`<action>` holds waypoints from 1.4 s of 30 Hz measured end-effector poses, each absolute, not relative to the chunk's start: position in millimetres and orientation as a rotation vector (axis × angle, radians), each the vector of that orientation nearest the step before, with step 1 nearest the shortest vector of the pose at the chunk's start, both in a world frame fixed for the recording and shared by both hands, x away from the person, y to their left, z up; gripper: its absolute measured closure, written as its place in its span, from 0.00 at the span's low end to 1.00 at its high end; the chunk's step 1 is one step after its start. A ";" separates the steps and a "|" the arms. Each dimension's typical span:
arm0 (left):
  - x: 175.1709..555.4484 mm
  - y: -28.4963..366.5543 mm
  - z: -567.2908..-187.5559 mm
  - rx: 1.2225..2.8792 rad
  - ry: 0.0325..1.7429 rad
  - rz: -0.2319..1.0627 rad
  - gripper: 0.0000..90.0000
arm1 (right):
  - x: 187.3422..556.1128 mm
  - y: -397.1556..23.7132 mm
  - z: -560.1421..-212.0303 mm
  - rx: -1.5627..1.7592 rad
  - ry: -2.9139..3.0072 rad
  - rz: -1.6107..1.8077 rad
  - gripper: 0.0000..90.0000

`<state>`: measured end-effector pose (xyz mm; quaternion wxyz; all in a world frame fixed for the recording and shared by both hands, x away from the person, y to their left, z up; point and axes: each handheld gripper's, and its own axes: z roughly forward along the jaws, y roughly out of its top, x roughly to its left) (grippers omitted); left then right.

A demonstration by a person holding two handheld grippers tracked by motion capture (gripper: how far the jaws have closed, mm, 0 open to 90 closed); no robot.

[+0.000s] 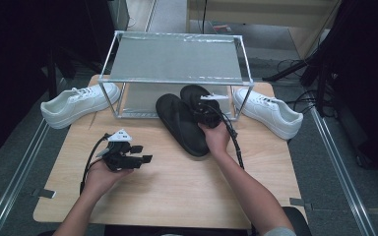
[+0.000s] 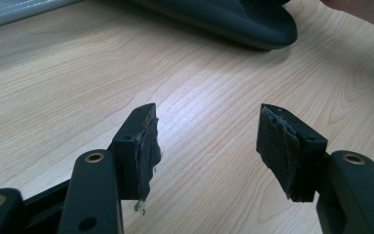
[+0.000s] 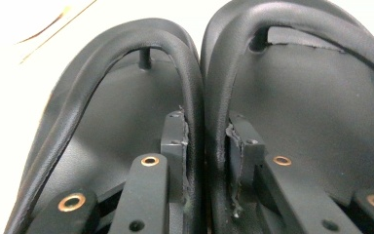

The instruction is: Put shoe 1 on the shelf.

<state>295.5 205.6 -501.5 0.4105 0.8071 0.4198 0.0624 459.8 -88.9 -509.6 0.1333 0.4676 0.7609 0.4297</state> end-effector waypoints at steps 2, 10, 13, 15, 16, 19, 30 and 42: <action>295.4 205.6 -501.4 2.032 1.056 0.156 0.45 | 460.6 -90.0 -510.3 1.350 2.210 1.258 0.81; 295.3 206.0 -500.7 2.034 1.050 0.162 0.45 | 458.6 -88.4 -511.8 1.330 2.211 1.278 0.65; 295.5 206.5 -500.5 2.030 1.052 0.158 0.45 | 455.5 -90.9 -510.2 1.328 2.210 1.269 0.62; 295.9 206.9 -500.1 2.029 1.053 0.159 0.45 | 453.1 -93.6 -508.3 1.319 2.210 1.267 0.61; 296.1 206.7 -500.0 2.026 1.055 0.157 0.45 | 451.4 -94.8 -506.9 1.316 2.211 1.266 0.61; 297.1 205.9 -499.6 2.029 1.053 0.156 0.45 | 446.9 -98.2 -502.1 1.307 2.215 1.262 0.60; 304.3 202.6 -496.4 2.034 1.031 0.147 0.45 | 431.6 -111.9 -494.1 1.280 2.222 1.289 0.59; 317.2 195.5 -491.7 2.044 1.017 0.140 0.47 | 416.3 -123.8 -491.7 1.239 2.225 1.305 0.60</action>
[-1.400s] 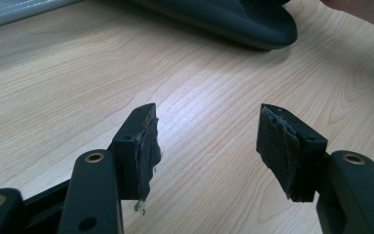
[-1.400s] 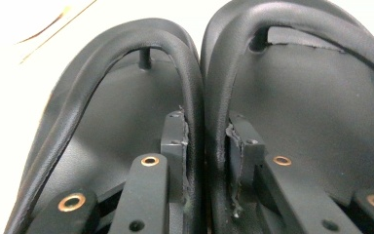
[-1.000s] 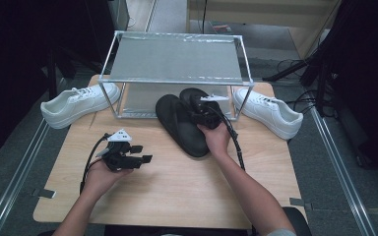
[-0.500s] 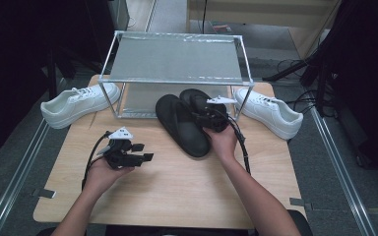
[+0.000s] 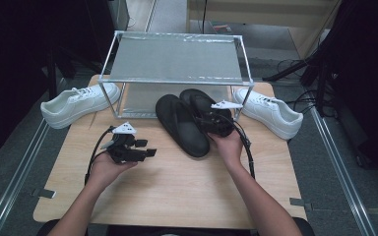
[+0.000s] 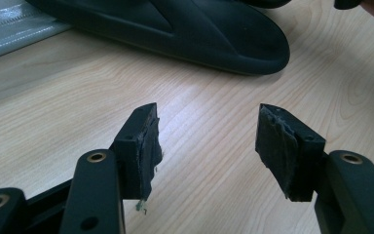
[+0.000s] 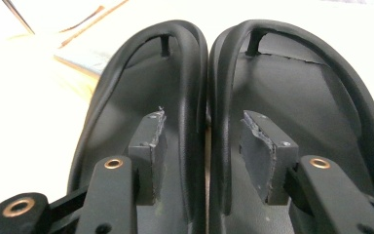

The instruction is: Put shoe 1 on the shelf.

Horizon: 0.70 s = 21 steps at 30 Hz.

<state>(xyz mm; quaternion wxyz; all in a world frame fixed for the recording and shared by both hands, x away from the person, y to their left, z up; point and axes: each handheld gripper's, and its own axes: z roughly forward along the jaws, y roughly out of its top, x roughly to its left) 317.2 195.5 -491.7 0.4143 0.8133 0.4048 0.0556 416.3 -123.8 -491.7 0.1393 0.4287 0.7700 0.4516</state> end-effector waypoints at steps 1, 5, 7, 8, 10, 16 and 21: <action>318.1 194.4 -491.0 2.044 1.019 0.142 0.47 | 415.3 -125.3 -491.3 1.239 2.226 1.316 0.60; 323.2 191.4 -488.7 2.042 1.017 0.127 0.50 | 409.0 -129.9 -488.9 1.224 2.243 1.322 0.60; 325.6 190.6 -488.2 2.038 1.021 0.120 0.53 | 405.5 -131.9 -487.8 1.212 2.250 1.327 0.60; 326.2 190.6 -487.9 2.030 1.022 0.122 0.55 | 403.7 -133.0 -487.2 1.206 2.255 1.328 0.60; 328.0 189.4 -484.5 2.043 1.028 0.107 0.65 | 399.6 -135.2 -486.5 1.200 2.265 1.350 0.61; 330.4 185.7 -477.6 2.039 0.977 0.109 0.80 | 382.9 -140.5 -489.7 1.180 2.294 1.368 0.60; 335.9 186.7 -475.6 2.037 0.979 0.077 0.87 | 369.4 -146.6 -490.1 1.157 2.301 1.365 0.59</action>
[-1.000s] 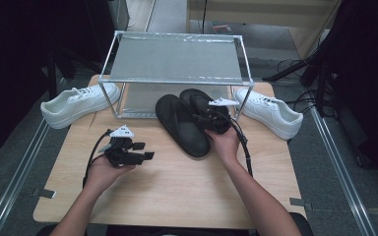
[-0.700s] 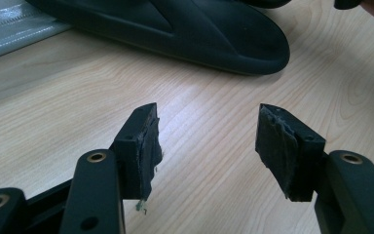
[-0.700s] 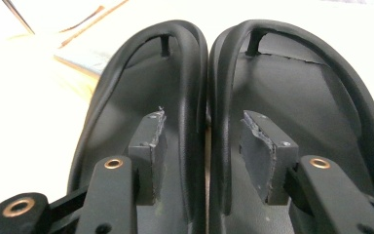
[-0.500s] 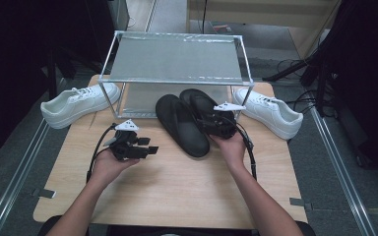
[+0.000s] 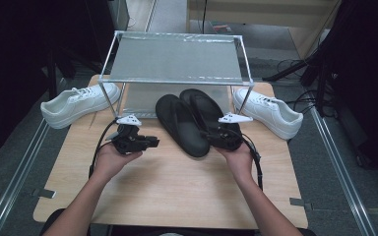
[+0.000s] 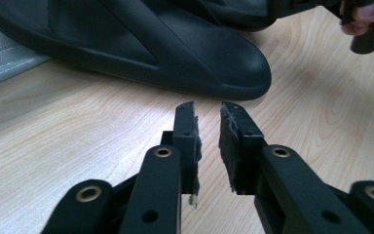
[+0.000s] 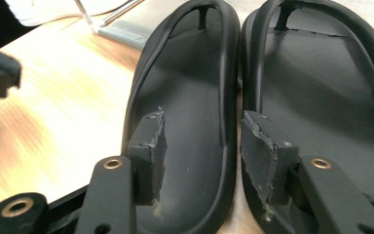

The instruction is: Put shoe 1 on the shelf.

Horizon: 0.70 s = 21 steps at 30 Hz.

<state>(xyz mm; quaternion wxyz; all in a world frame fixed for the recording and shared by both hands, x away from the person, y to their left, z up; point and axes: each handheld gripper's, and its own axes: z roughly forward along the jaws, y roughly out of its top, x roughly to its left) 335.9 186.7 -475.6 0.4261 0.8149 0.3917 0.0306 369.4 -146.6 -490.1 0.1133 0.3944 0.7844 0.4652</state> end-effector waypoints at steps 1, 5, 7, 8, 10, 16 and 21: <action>337.6 187.8 -474.1 2.028 0.976 0.066 0.90 | 366.4 -147.9 -489.8 1.154 2.300 1.370 0.59; 342.7 189.1 -467.1 2.009 0.960 0.062 0.97 | 353.8 -152.7 -490.5 1.131 2.313 1.365 0.58; 346.0 189.3 -464.8 2.014 0.952 0.060 0.99 | 346.3 -154.6 -491.8 1.097 2.322 1.366 0.60; 347.7 189.2 -463.7 2.021 0.948 0.068 0.99 | 342.0 -155.4 -492.0 1.071 2.315 1.361 0.63; 351.8 189.7 -460.5 2.023 0.943 0.067 0.99 | 335.1 -157.1 -492.7 1.041 2.313 1.363 0.64; 371.9 188.9 -447.7 1.997 0.939 0.059 0.99 | 326.3 -162.5 -498.2 1.111 2.301 1.370 0.70; 390.4 184.0 -432.6 2.014 0.921 0.085 1.00 | 325.2 -164.0 -503.8 1.165 2.283 1.382 0.79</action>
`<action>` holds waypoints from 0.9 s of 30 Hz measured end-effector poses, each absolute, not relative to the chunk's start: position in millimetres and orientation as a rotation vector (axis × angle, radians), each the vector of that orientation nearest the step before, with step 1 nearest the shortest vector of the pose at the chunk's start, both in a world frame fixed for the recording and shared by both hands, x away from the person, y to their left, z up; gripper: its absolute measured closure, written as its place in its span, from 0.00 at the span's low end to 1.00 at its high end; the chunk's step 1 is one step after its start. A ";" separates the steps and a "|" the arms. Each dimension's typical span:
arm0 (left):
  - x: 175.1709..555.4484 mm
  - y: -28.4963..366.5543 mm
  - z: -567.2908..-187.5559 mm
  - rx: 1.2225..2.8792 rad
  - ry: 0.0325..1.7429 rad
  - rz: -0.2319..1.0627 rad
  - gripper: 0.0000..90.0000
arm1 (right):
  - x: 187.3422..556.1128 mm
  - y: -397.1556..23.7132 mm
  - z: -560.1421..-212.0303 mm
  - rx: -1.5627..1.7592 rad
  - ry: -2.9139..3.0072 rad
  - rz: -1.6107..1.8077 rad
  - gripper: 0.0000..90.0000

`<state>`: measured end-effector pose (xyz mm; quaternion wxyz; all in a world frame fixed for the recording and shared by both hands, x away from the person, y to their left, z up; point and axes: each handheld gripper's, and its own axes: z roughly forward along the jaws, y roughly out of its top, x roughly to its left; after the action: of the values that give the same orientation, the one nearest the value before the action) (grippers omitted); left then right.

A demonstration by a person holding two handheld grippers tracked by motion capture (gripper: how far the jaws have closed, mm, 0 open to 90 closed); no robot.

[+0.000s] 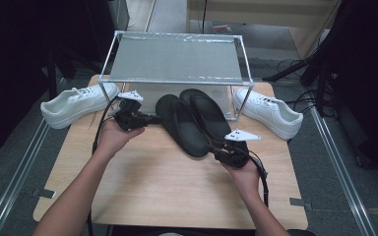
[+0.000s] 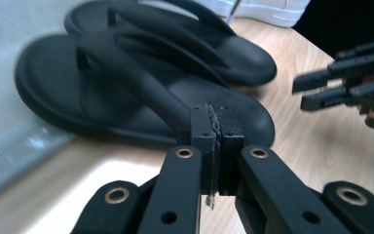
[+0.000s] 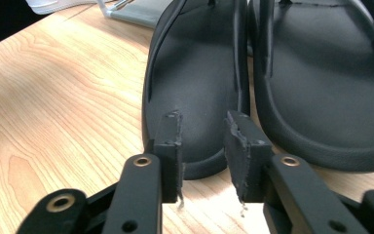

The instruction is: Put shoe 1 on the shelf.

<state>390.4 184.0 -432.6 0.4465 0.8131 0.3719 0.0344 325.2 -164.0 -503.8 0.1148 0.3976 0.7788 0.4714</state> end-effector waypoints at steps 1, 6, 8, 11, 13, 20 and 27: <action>394.3 183.1 -429.5 2.026 0.920 0.098 1.00 | 325.8 -164.1 -504.6 1.174 2.289 1.383 0.81; 411.0 181.1 -411.8 2.027 0.892 0.115 0.99 | 328.0 -163.6 -510.8 1.186 2.307 1.366 0.96; 416.9 179.7 -403.9 2.041 0.877 0.129 0.99 | 328.7 -163.1 -514.1 1.186 2.325 1.360 1.00; 425.7 178.1 -391.3 2.050 0.870 0.148 1.00 | 330.3 -161.7 -518.8 1.195 2.352 1.338 1.00; 431.6 177.7 -382.9 2.039 0.860 0.147 1.00 | 331.2 -161.2 -521.6 1.196 2.370 1.324 1.00; 446.8 173.2 -363.6 2.060 0.825 0.198 1.00 | 332.2 -156.9 -527.3 1.178 2.415 1.303 1.00; 468.1 172.2 -344.9 2.095 0.820 0.258 1.00 | 332.5 -154.7 -532.5 1.174 2.462 1.251 1.00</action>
<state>468.1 172.2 -344.9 0.4246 0.8377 0.3277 0.1032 332.5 -154.7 -532.5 0.0701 0.3902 0.8184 0.4159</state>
